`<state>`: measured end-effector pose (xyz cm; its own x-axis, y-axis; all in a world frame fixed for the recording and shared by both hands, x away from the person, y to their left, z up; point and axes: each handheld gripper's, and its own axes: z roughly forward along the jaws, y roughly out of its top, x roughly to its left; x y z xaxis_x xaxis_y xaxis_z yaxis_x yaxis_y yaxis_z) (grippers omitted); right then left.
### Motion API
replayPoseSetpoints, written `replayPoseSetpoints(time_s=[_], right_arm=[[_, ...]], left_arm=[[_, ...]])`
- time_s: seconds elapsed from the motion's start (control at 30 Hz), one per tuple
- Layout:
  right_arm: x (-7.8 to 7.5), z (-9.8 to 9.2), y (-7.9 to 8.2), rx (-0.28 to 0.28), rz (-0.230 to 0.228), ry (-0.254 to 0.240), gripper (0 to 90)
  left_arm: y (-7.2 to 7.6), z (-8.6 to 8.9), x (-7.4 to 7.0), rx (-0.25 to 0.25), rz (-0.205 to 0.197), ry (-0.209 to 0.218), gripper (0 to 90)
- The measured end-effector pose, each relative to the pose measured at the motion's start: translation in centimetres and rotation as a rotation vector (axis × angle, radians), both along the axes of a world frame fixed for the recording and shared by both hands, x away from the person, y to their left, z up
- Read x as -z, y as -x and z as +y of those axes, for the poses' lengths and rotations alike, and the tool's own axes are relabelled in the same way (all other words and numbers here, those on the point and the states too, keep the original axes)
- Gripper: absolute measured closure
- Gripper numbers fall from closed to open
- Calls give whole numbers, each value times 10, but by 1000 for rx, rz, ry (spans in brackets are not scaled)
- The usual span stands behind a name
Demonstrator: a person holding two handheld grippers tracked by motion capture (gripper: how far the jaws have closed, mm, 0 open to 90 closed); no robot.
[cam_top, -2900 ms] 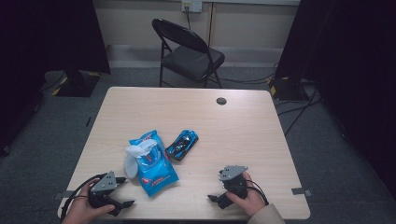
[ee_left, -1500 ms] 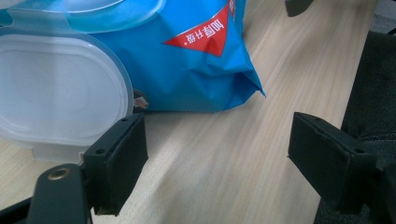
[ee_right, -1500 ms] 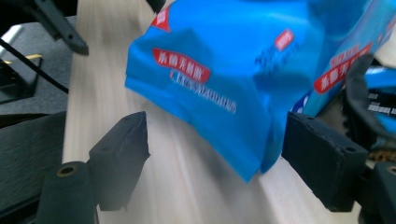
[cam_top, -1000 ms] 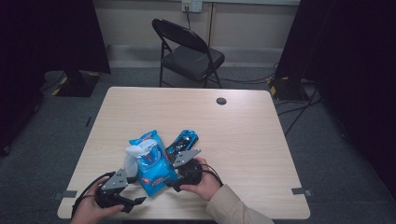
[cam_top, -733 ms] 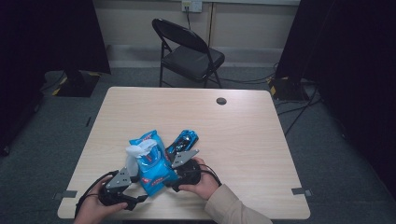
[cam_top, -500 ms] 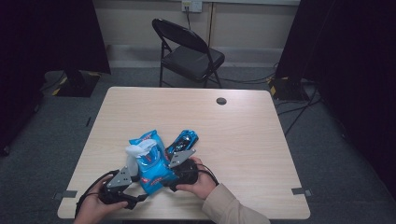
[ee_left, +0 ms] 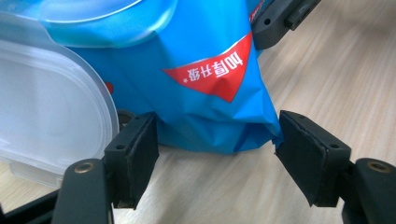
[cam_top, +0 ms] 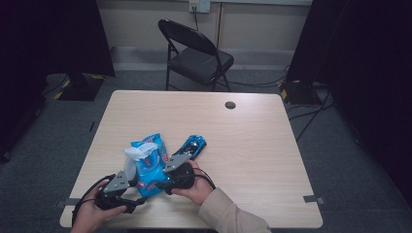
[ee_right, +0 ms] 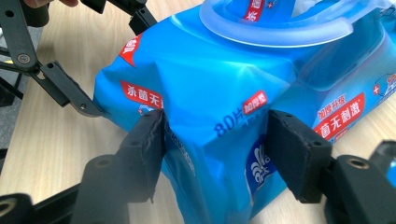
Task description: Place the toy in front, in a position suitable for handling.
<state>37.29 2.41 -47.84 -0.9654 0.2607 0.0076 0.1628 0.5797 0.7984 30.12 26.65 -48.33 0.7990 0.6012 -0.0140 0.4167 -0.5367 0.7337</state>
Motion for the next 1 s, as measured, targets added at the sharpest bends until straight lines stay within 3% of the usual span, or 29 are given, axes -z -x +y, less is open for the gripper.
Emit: replayPoseSetpoints(time_s=[0.17,0.23,0.33,0.47,0.5,0.6,0.8,0.9,1.0], right_arm=[[1,7,-5,4,13,-18,402],[1,9,-6,3,17,-24,401],[1,7,-6,7,36,-36,399],[-1,1,-3,7,34,-28,416],[-6,-7,0,6,14,-14,392],[-12,-21,3,16,22,-27,371],[-19,-46,17,4,-2,-14,350],[-18,-58,22,13,4,-13,342],[-16,-78,28,41,43,-40,329]], left_arm=[[-1,6,-2,-25,-9,-7,315],[0,10,-5,-50,-9,23,325],[3,13,-9,-52,-18,44,363],[9,14,-14,-45,-34,39,379],[12,14,-17,-42,-42,44,382],[15,12,-29,-36,-89,48,382],[10,-10,-38,5,-117,72,343],[7,-19,-39,17,-127,60,337],[-2,-30,-36,17,-123,54,315]])
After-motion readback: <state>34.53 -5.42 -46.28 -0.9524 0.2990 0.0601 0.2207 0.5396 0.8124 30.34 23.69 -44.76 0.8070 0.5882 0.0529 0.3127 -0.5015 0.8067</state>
